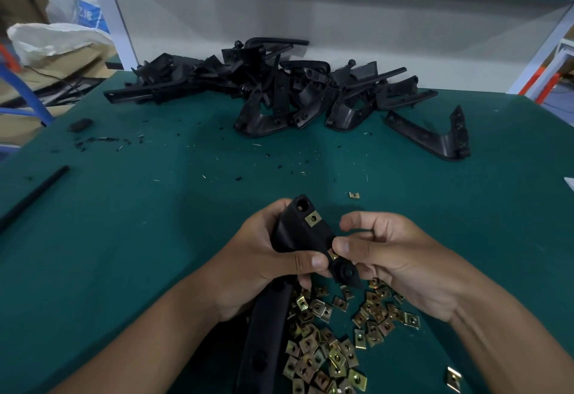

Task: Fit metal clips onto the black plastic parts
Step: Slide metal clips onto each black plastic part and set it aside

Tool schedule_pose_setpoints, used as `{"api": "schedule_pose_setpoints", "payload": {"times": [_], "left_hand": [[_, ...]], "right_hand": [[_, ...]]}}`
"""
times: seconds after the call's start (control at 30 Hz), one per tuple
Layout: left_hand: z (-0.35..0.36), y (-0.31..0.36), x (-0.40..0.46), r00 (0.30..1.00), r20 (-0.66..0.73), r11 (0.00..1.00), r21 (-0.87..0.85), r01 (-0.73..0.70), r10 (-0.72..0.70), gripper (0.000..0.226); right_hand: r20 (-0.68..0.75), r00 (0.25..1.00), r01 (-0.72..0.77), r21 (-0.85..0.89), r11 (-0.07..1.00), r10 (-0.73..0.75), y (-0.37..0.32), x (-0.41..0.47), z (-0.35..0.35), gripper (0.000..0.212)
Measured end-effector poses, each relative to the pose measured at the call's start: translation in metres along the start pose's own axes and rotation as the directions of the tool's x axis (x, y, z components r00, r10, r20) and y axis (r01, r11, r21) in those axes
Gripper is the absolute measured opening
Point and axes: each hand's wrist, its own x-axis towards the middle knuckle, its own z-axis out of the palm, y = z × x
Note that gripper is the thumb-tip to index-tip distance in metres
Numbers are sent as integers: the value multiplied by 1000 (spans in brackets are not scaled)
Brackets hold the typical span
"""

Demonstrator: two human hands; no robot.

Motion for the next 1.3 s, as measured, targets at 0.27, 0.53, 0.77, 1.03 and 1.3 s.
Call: {"api": "schedule_pose_setpoints", "payload": {"times": [0.27, 0.53, 0.77, 1.03, 1.3], "left_hand": [[-2, 1, 1, 995, -96, 996, -75, -45, 38, 35], [-3, 0, 3, 965, -232, 981, -117, -155, 125, 29], [-4, 0, 4, 969, -180, 938, -270, -216, 171, 42], [-7, -2, 7, 958, -240, 935, -276, -222, 157, 31], [39, 29, -12, 946, -283, 971, -130, -200, 157, 42]], "right_hand": [[7, 989, 149, 2, 989, -149, 1, 0, 1, 33], [-25, 971, 237, -42, 971, -238, 5, 4, 5, 26], [-179, 896, 405, -49, 913, -407, 8, 8, 0, 52], [-246, 847, 482, -18, 876, -471, 5, 11, -9, 54], [-289, 778, 557, -91, 825, -557, -18, -48, -16, 40]]}}
